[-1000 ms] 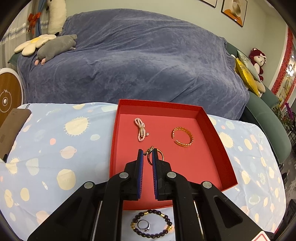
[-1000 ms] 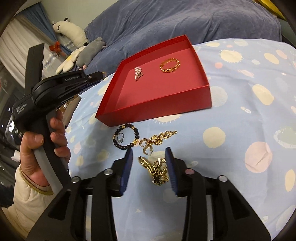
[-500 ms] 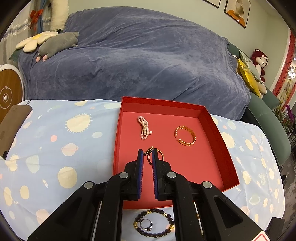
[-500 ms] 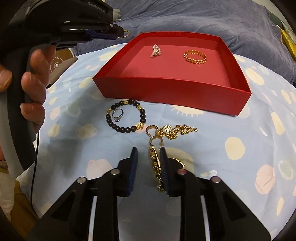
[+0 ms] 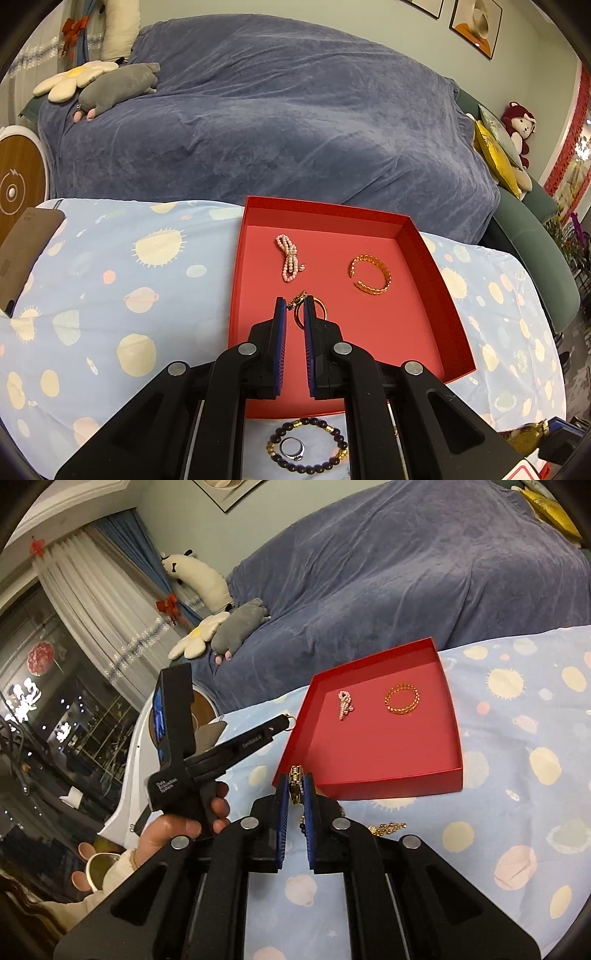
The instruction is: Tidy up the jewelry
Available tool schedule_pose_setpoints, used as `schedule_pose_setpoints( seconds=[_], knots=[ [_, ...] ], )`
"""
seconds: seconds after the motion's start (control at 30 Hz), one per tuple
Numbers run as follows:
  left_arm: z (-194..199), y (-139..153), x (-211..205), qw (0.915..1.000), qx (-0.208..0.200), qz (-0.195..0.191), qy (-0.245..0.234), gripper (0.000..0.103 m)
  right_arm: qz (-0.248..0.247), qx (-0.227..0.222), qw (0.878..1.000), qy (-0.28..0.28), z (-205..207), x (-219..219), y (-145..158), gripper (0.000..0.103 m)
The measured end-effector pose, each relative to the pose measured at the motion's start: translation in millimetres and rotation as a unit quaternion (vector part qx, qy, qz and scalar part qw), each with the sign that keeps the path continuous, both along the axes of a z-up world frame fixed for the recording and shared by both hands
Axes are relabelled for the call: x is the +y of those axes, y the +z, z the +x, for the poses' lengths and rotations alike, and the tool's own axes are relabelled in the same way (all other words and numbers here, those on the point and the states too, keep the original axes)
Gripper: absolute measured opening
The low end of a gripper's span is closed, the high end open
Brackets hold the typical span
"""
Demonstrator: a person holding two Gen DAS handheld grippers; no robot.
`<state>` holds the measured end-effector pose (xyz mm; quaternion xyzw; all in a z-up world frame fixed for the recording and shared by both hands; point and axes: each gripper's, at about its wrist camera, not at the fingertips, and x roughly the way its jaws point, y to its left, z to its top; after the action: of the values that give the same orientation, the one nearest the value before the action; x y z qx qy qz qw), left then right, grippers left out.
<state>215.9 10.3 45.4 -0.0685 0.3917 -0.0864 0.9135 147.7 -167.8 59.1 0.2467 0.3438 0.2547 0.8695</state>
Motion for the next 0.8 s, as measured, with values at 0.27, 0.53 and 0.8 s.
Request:
schedule_pose_setpoints(
  seconds=[0.27, 0.53, 0.8],
  knots=[
    [-1, 1, 0, 1.0000, -0.001, -0.002, 0.000, 0.007, -0.105, -0.015, 0.994, -0.012, -12, 15, 11, 0.000],
    [0, 2, 1, 1.0000, 0.000, -0.002, -0.001, 0.007, -0.201, 0.052, 0.978, 0.007, 10, 35, -51, 0.053],
    [2, -1, 3, 1.0000, 0.008, -0.002, 0.001, 0.007, -0.260, 0.066, 0.961, 0.059, 30, 72, -98, 0.052]
  ],
)
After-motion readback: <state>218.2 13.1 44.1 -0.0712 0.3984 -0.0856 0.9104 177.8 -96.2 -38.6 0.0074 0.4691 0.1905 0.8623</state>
